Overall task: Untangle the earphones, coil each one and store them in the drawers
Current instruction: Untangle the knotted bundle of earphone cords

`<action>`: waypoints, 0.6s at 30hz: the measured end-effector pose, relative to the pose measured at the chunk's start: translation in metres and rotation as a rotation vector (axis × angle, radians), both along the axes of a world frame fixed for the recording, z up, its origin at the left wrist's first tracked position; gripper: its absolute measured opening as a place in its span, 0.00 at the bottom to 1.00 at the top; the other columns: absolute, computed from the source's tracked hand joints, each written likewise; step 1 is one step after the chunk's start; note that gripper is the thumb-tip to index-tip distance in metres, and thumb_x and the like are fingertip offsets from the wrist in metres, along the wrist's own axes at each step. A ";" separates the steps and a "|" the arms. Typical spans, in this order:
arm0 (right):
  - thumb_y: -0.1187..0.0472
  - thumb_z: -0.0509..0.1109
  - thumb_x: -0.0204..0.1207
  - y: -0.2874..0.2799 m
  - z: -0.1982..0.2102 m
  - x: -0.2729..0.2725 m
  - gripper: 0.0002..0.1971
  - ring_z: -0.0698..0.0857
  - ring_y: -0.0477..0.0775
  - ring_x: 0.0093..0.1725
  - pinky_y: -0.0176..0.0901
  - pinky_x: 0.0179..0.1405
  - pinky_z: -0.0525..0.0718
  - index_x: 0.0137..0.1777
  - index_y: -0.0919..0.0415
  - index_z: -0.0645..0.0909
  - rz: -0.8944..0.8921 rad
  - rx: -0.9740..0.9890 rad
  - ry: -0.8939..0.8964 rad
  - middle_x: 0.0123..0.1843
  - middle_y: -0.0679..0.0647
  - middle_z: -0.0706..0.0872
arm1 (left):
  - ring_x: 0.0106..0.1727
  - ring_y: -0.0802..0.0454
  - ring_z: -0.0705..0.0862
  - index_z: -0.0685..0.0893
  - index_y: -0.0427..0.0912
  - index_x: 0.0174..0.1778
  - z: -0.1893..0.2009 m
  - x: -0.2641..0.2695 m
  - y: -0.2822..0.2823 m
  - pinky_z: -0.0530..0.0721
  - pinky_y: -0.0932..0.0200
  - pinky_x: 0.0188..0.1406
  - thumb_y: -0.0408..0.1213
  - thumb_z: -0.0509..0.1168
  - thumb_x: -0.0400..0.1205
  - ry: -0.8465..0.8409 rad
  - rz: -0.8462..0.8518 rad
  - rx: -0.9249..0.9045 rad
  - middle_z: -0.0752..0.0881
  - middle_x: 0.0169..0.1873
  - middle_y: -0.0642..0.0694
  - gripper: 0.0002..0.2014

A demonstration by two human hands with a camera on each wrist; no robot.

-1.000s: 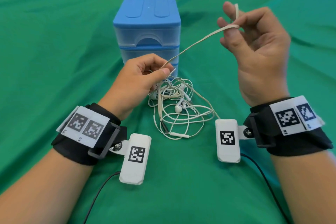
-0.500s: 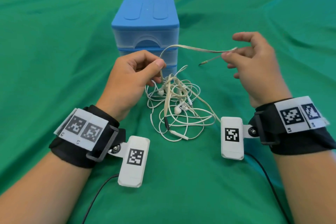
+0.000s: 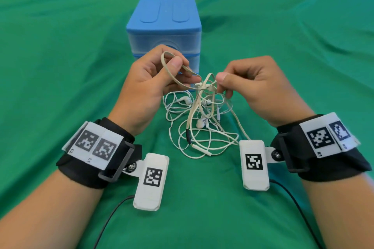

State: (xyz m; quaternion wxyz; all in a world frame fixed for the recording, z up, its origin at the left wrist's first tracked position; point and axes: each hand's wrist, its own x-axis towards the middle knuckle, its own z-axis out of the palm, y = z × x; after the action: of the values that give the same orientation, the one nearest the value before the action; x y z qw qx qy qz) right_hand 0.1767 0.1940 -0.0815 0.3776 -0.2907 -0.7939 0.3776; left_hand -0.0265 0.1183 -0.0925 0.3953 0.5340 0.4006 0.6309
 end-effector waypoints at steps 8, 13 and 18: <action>0.69 0.82 0.70 -0.004 -0.002 0.000 0.13 0.73 0.57 0.32 0.51 0.34 0.71 0.51 0.63 0.83 0.212 -0.161 -0.116 0.33 0.57 0.80 | 0.51 0.34 0.92 0.78 0.39 0.48 0.002 0.000 0.001 0.89 0.57 0.46 0.33 0.58 0.90 -0.062 -0.019 -0.014 0.87 0.42 0.43 0.07; 0.62 0.84 0.69 -0.002 -0.005 -0.002 0.09 0.68 0.50 0.30 0.41 0.31 0.68 0.46 0.55 0.88 0.137 -0.064 -0.247 0.31 0.47 0.76 | 0.51 0.34 0.92 0.79 0.39 0.49 0.000 0.000 0.002 0.90 0.57 0.46 0.32 0.57 0.91 -0.058 -0.019 -0.030 0.86 0.43 0.40 0.07; 0.63 0.77 0.77 -0.002 -0.002 -0.005 0.03 0.74 0.42 0.33 0.27 0.32 0.70 0.44 0.58 0.84 0.047 0.109 -0.164 0.34 0.43 0.79 | 0.43 0.45 0.91 0.74 0.42 0.68 -0.003 -0.004 0.004 0.88 0.57 0.42 0.24 0.62 0.87 0.058 0.116 -0.008 0.85 0.54 0.37 0.16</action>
State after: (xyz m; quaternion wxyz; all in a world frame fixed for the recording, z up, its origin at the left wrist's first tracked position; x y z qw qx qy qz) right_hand 0.1718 0.1915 -0.0837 0.3179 -0.2808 -0.8481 0.3174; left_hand -0.0305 0.1224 -0.0957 0.3483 0.5264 0.4449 0.6354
